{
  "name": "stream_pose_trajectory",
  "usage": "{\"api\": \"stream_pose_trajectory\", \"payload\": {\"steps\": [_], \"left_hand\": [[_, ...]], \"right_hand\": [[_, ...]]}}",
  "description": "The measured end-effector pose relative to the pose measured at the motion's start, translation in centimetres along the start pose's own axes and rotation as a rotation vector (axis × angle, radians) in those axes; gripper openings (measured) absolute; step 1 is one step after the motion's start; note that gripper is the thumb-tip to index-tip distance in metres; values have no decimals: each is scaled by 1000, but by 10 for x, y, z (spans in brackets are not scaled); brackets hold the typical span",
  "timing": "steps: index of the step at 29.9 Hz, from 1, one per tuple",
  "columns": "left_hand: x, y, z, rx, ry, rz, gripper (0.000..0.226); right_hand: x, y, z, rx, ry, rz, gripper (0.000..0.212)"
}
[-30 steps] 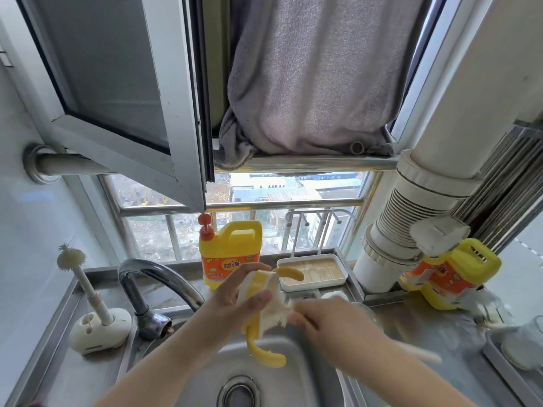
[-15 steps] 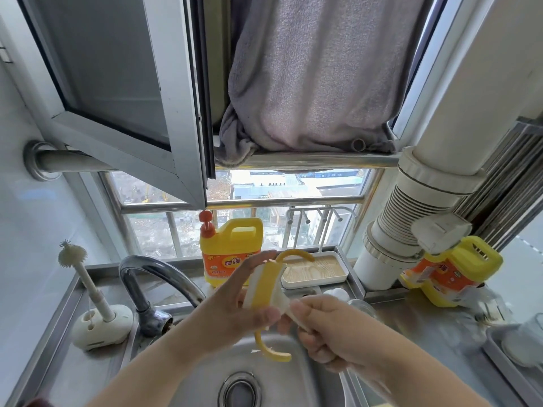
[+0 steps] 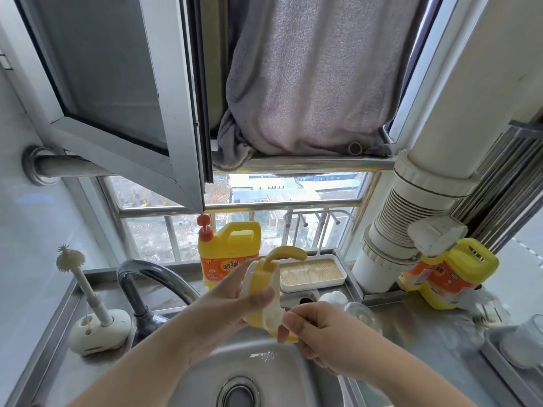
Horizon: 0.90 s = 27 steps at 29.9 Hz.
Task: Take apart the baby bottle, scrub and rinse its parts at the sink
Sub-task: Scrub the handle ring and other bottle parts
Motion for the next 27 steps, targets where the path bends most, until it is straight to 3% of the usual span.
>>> {"api": "stream_pose_trajectory", "payload": {"steps": [5, 6, 8, 9, 11, 14, 17, 19, 20, 22, 24, 25, 26, 27], "left_hand": [[-7, 2, 4, 87, -115, -68, 51], [-7, 2, 6, 80, -158, -81, 47], [-5, 2, 10, 66, -227, -83, 50], [-3, 2, 10, 81, -243, -68, 51], [5, 0, 10, 111, -269, -5, 47], [14, -1, 9, 131, -337, 94, 46], [13, 0, 9, 106, -364, 159, 50], [12, 0, 6, 106, -394, 182, 55], [12, 0, 5, 109, -422, 183, 57], [10, -1, 5, 111, -445, 173, 58], [11, -1, 6, 122, -400, 174, 56], [12, 0, 6, 129, -378, 174, 56], [14, -1, 6, 136, -363, 180, 55], [17, -1, 7, 143, -353, 187, 55]], "right_hand": [[-7, 7, -1, 126, 274, 10, 28], [-13, 11, -5, 196, 446, -6, 23], [-20, 12, -19, 407, 1025, -8, 4], [-21, 13, -25, 542, 1179, -16, 13], [-23, 13, -26, 650, 1233, -79, 30], [-19, 7, -18, 532, 902, -64, 15], [-8, 5, -5, 94, 223, -33, 28], [-10, 8, -1, -92, -88, 5, 32], [-9, 9, -2, -112, -132, 25, 33], [-7, 4, -10, 46, 164, 14, 31], [-12, 4, -26, 410, 852, -44, 19], [-15, 7, -31, 611, 1068, -121, 12], [-18, 11, -34, 759, 1169, -220, 8], [-21, 12, -32, 795, 1171, -266, 13]]}}
Point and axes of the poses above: each hand's wrist, its own y-axis away from the middle knuckle, its own z-axis out of the palm, x = y × z, the point moved 4 cm from there along -y, towards the middle knuckle, and after that the axes turned 15 degrees about -x, right-handed, at the moved point
